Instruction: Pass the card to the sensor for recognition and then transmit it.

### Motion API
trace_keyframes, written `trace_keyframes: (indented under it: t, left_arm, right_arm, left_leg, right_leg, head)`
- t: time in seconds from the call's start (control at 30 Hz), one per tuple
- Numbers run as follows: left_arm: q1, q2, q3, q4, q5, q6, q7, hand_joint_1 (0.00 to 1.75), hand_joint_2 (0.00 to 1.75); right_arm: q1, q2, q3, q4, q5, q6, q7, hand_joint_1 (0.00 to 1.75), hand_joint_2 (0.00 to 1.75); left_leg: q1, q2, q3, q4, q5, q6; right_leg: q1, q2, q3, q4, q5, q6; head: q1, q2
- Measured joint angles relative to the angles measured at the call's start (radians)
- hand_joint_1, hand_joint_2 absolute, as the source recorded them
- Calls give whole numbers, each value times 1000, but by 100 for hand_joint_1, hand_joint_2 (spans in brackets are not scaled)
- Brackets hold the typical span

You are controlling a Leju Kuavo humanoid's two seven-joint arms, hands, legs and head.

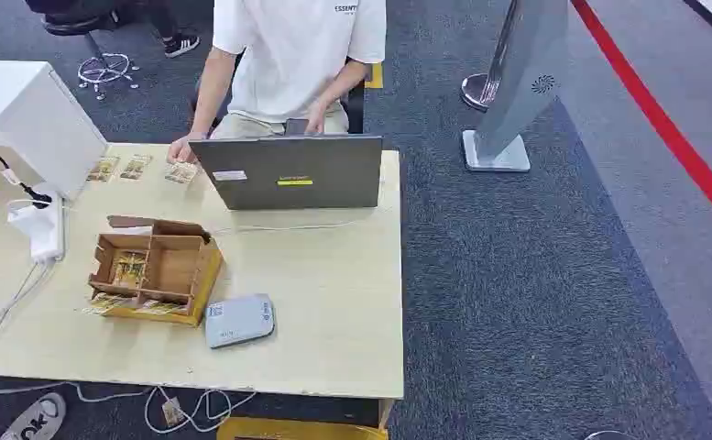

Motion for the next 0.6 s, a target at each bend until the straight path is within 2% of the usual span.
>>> trace_keyframes:
  t: [0.17,0.3,0.53,0.6]
  left_arm:
    - [-8,39,-82,-67,-123,94,-17,0,175]
    - [-11,76,-141,-81,-250,167,-10,0,175]
    - [-30,146,-229,-79,-461,229,55,0,175]
    - [-31,148,-229,-79,-461,229,55,0,175]
  right_arm:
    - [-1,0,8,1,23,1,3,0,175]
    - [-1,0,9,2,32,1,3,0,175]
    - [-2,-1,9,3,41,8,3,0,175]
    - [-2,-1,9,3,41,8,3,0,175]
  left_leg:
    - [0,0,0,0,0,0]
    - [0,1,0,0,0,0]
    - [0,1,0,0,0,0]
    - [0,1,0,0,0,0]
  right_leg:
    - [0,1,0,0,0,0]
    - [0,1,0,0,0,0]
    - [0,1,-1,0,0,0]
    - [0,1,0,0,0,0]
  head:
    - [0,0]
    - [0,0]
    - [0,0]
    - [0,0]
